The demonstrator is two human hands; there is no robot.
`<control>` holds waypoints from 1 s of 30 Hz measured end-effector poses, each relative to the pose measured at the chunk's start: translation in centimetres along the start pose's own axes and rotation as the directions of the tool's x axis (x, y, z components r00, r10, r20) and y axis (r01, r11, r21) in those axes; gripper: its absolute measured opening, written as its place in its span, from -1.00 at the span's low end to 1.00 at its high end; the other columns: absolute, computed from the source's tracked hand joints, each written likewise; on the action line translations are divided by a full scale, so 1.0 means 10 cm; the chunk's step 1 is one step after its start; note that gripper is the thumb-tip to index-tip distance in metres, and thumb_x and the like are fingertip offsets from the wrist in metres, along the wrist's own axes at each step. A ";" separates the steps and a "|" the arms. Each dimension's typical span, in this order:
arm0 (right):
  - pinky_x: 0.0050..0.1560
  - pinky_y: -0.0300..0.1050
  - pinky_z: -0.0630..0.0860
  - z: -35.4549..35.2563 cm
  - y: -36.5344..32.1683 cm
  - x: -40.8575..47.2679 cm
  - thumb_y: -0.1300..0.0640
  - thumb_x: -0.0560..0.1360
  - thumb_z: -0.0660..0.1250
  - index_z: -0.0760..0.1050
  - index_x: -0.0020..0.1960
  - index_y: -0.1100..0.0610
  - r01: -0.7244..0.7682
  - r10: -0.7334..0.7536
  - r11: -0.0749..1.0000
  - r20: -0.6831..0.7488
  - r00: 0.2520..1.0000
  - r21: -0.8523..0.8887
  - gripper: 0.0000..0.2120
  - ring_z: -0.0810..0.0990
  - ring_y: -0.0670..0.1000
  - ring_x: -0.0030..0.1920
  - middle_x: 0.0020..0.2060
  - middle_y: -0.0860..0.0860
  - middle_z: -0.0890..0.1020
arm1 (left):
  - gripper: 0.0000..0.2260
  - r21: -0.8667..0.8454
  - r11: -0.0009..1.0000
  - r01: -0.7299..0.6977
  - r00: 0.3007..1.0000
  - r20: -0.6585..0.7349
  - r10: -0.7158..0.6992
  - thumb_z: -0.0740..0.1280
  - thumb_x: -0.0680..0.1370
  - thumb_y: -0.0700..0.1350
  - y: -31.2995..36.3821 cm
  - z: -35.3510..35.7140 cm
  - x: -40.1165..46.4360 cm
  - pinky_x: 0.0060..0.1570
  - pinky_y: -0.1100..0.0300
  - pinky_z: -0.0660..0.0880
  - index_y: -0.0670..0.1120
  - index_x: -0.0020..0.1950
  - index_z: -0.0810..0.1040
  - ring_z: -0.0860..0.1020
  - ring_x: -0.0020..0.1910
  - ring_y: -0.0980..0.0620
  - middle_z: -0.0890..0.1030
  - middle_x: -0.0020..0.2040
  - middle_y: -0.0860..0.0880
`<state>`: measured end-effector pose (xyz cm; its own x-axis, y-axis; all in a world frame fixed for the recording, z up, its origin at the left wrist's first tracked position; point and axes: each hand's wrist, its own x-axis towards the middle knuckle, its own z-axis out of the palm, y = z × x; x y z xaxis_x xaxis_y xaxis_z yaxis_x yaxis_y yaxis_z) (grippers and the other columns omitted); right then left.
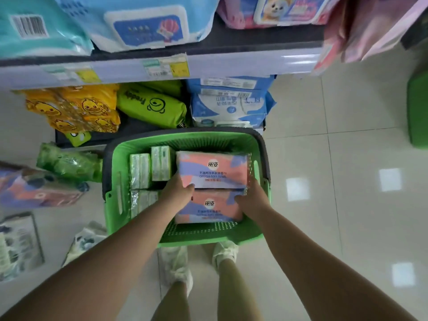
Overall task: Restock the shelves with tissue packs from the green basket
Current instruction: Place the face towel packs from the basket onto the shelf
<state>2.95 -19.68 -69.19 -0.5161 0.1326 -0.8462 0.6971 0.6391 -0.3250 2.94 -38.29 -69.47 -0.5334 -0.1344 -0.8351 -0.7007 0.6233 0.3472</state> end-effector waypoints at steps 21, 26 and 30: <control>-0.08 0.01 0.56 -0.09 -0.34 -0.23 0.35 0.43 0.26 0.39 -0.07 0.06 0.003 0.021 0.914 -0.053 0.998 0.406 -0.79 0.53 0.05 -0.19 -0.21 0.00 0.54 | -0.64 -0.478 0.876 0.062 0.987 -0.101 -0.125 0.33 0.49 -0.20 0.28 -0.32 -0.33 -0.42 0.30 0.28 -0.08 0.22 0.29 0.43 -0.09 0.03 0.43 0.04 -0.02; -0.29 -0.23 0.41 -0.48 -0.62 -0.91 0.33 0.42 0.28 0.34 0.25 0.12 0.160 -0.088 0.882 -0.177 0.980 0.444 -0.58 0.51 0.01 -0.10 -0.06 -0.03 0.53 | -0.72 -0.563 0.822 -0.088 0.981 -0.194 -0.028 0.33 0.48 -0.27 0.55 -0.64 -1.02 -0.51 0.38 0.35 -0.07 0.09 0.31 0.45 -0.16 0.08 0.45 -0.16 0.10; -0.11 -0.17 0.40 -0.81 -0.87 -1.37 0.35 0.41 0.27 0.32 0.29 0.14 0.280 -0.189 0.887 -0.263 0.946 0.368 -0.53 0.51 0.05 0.00 0.01 0.00 0.53 | -0.71 -0.608 0.761 -0.225 0.967 -0.238 0.095 0.34 0.47 -0.25 0.74 -0.93 -1.50 -0.39 0.34 0.39 0.02 0.06 0.34 0.44 -0.15 0.22 0.48 -0.10 0.15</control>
<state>-0.06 -20.94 -51.31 -0.7512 0.2039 -0.6278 0.6569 0.3250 -0.6804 1.30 -38.82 -50.42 -0.6950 -0.2545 -0.6725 -0.7017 0.0364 0.7115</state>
